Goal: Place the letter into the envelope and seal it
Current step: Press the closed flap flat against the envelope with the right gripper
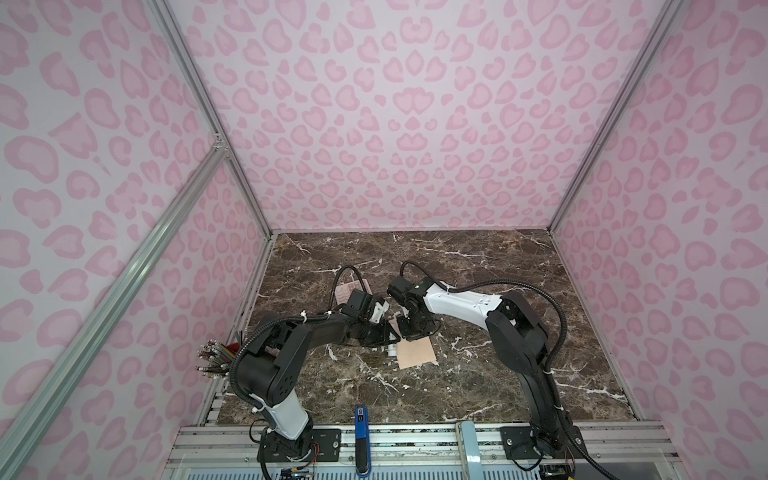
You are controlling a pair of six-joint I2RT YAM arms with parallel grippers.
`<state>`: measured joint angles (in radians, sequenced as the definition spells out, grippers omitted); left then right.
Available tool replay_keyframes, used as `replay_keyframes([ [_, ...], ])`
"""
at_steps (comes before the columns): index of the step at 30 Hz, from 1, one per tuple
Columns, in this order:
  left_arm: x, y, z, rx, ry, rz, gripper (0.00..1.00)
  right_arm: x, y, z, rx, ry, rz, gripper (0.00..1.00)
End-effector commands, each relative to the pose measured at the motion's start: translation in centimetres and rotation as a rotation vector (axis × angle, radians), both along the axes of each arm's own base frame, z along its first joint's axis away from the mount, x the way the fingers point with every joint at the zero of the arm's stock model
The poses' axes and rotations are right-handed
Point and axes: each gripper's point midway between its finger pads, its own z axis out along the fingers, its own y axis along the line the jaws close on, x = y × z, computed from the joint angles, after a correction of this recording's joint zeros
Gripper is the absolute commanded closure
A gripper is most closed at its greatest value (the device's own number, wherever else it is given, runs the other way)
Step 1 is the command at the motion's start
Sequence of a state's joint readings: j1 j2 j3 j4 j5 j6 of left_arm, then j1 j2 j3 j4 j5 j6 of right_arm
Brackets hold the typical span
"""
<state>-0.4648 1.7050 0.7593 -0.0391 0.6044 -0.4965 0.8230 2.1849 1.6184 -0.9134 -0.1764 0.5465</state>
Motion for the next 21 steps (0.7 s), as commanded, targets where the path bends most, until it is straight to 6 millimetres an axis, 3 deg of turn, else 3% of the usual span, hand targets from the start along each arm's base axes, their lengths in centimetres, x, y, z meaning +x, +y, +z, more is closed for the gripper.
replay_keyframes([
  [1, -0.35, 1.13, -1.10, 0.066, 0.017, 0.016, 0.96, -2.20, -0.77, -2.93, -0.044, 0.105, 0.005, 0.82],
  [5, -0.37, 1.10, -1.09, 0.066, 0.016, 0.015, 0.96, -2.17, -0.94, -2.90, -0.051, 0.102, 0.006, 0.94],
  [8, -0.37, 1.10, -1.09, 0.064, 0.018, 0.015, 0.96, -2.35, -0.91, -3.05, -0.047, 0.110, 0.007, 0.98],
  [21, -0.26, 1.14, -1.12, 0.062, 0.016, 0.017, 0.96, -3.01, -0.13, -3.16, -0.029, 0.125, 0.020, 0.86],
])
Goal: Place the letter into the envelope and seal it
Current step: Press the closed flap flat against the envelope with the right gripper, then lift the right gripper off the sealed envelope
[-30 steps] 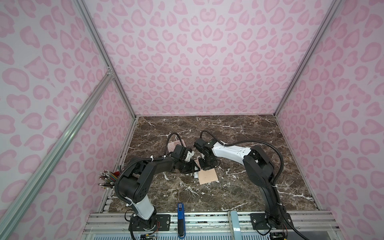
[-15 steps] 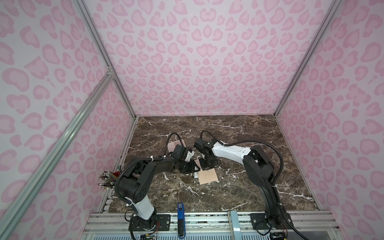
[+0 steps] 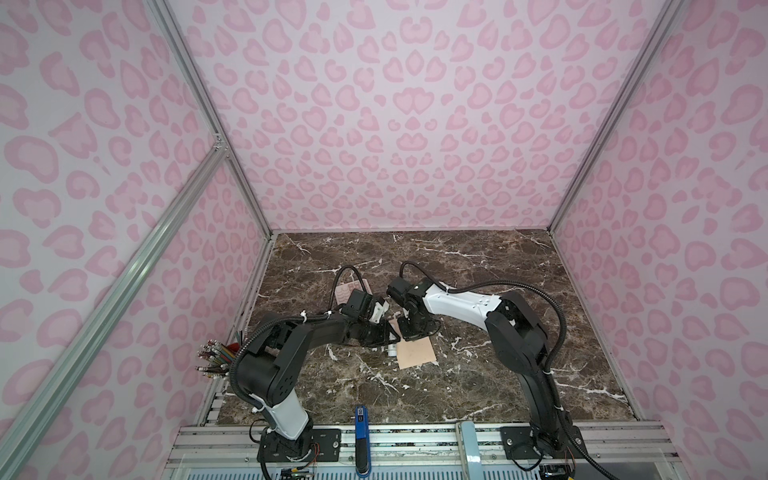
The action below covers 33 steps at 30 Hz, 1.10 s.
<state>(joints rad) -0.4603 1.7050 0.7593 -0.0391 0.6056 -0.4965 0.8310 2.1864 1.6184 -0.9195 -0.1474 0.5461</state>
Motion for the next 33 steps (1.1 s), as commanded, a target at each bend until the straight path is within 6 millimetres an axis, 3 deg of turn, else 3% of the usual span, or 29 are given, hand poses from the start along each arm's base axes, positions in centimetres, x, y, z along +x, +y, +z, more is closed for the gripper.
replay_keyframes([
  [1, -0.4, 1.0, -1.1, 0.064, 0.016, 0.013, 0.96, -3.0, 0.1, -3.1, -0.007, 0.142, 0.011, 0.85],
  [19, -0.4, 1.1, -1.2, 0.064, 0.018, 0.013, 0.96, -2.9, 0.2, -3.2, -0.002, 0.145, 0.008, 0.78],
  [27, -0.3, 1.2, -1.4, 0.074, 0.022, 0.013, 0.96, -2.3, -0.4, -2.3, 0.007, 0.126, -0.003, 1.00],
  [31, -0.3, 1.3, -1.5, 0.082, 0.026, 0.014, 0.96, -2.2, -0.4, -1.7, 0.023, 0.120, -0.002, 1.00],
  [33, -0.4, 1.4, -1.6, 0.088, 0.029, 0.013, 0.96, -2.1, -0.3, -1.0, 0.036, 0.109, 0.000, 0.93],
])
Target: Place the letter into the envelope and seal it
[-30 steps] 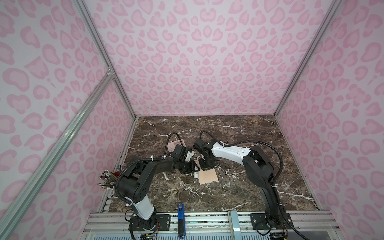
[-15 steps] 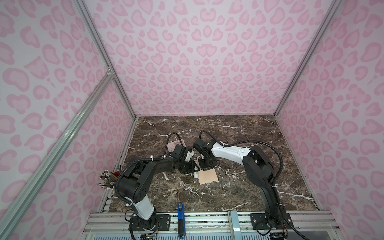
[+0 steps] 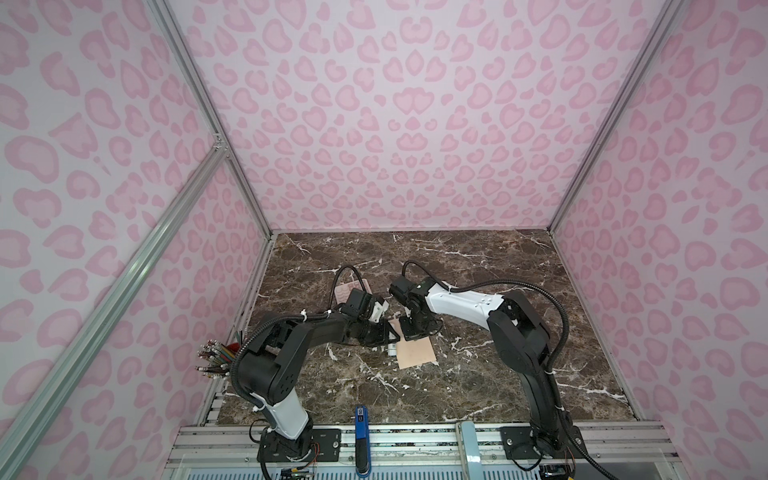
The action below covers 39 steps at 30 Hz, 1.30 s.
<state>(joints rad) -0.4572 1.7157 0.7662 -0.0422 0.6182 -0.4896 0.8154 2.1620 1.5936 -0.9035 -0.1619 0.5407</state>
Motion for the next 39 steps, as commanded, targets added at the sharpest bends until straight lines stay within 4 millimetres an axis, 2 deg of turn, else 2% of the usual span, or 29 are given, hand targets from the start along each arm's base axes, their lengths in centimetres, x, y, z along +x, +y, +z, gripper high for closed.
replay_keyframes([
  [1, -0.4, 1.4, -1.5, 0.095, 0.021, 0.019, 0.96, -2.2, 0.1, -0.9, 0.019, 0.100, 0.011, 0.90],
  [4, -0.4, 1.5, -1.6, 0.099, 0.024, 0.020, 0.96, -1.9, -0.2, 0.6, 0.018, 0.069, 0.010, 0.86],
  [11, -0.3, 1.5, -1.3, 0.101, 0.020, 0.022, 0.96, -1.4, -0.8, 4.1, 0.025, 0.000, 0.013, 0.85],
  [18, 0.1, 1.1, 0.8, 0.072, -0.015, 0.019, 0.96, -1.3, -1.6, 5.6, 0.027, -0.029, 0.005, 0.86],
  [24, 0.7, 0.3, 4.6, 0.009, -0.086, 0.011, 0.96, -1.3, -2.2, 7.2, 0.048, -0.072, -0.015, 0.86],
  [28, 0.7, 0.3, 7.7, -0.018, -0.146, 0.013, 0.96, -1.1, -2.5, 9.3, 0.096, -0.128, -0.032, 0.85],
  [29, 0.7, 0.4, 8.5, -0.022, -0.161, 0.016, 0.96, -1.5, -2.9, 9.2, 0.096, -0.132, -0.035, 0.85],
  [33, 0.5, 1.0, 11.6, -0.030, -0.239, 0.032, 0.96, -1.2, -3.2, 11.2, 0.172, -0.213, -0.043, 0.85],
  [39, 0.0, 1.7, 16.2, -0.065, -0.381, 0.066, 0.96, -1.0, -3.1, 15.6, 0.369, -0.404, -0.042, 0.83],
])
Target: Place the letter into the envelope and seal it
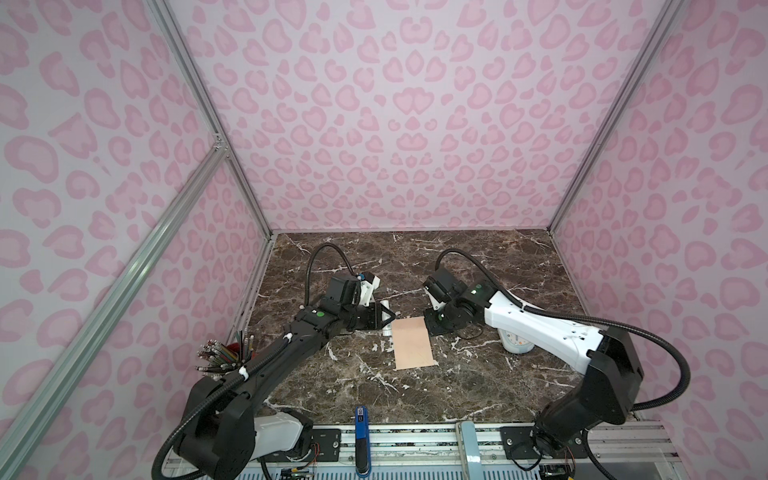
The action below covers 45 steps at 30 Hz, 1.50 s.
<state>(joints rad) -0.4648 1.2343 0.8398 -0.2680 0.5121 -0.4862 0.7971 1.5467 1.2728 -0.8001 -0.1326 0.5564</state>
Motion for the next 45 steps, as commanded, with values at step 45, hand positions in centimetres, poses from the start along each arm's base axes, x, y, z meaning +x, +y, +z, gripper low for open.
replay_keyframes([
  [45, -9.1, -7.2, 15.6, -0.566, -0.606, -0.465, 0.97, -9.0, 4.5, 13.6, 0.949, -0.824, 0.530, 0.49],
])
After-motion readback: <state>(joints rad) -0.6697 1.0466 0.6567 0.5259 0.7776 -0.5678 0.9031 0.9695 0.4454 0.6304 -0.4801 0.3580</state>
